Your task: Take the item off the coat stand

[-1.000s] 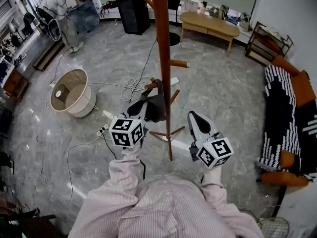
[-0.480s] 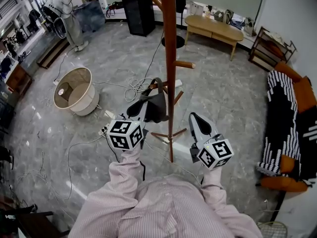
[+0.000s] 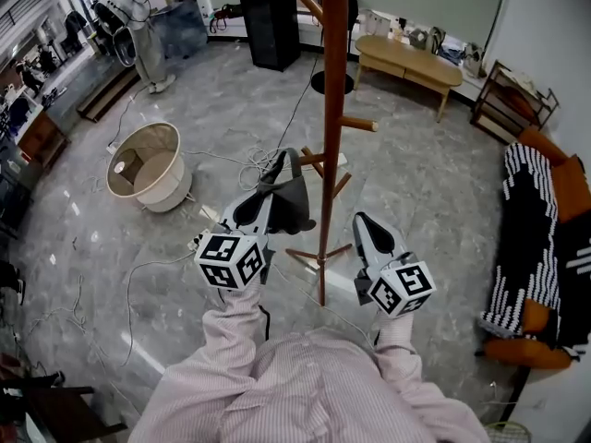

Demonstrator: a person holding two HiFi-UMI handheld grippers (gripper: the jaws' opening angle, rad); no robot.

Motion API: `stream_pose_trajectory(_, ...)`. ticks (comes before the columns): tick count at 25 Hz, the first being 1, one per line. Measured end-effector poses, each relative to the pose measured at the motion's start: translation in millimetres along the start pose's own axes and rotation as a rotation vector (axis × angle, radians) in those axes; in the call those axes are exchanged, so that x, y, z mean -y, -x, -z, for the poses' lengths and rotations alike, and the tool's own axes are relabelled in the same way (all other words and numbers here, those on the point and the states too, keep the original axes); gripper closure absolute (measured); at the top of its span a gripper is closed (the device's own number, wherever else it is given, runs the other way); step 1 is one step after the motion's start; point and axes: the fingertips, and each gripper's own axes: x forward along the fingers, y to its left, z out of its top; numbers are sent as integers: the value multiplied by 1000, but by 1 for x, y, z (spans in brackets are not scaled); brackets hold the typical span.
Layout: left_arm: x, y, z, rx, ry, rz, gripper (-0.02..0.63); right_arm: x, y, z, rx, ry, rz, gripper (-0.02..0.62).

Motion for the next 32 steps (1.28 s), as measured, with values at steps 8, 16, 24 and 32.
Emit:
stream_pose_trajectory(8,-7,28,2,26,8,-29,583,-11,-10,2,-6,9,-32,591)
stream_pose_trajectory(16,-4,50,16,15,7,-21,584,-12,-15,-2,-13,22,-37,591)
stream_pose_trajectory(24,-2,60,27,6,-4,-3,584,-3,-16,0,-24,27,-23,591)
stream_pose_trajectory(32,-4,69,38,-18,-46,-13,584,6,-12,3,-36,27,6,591)
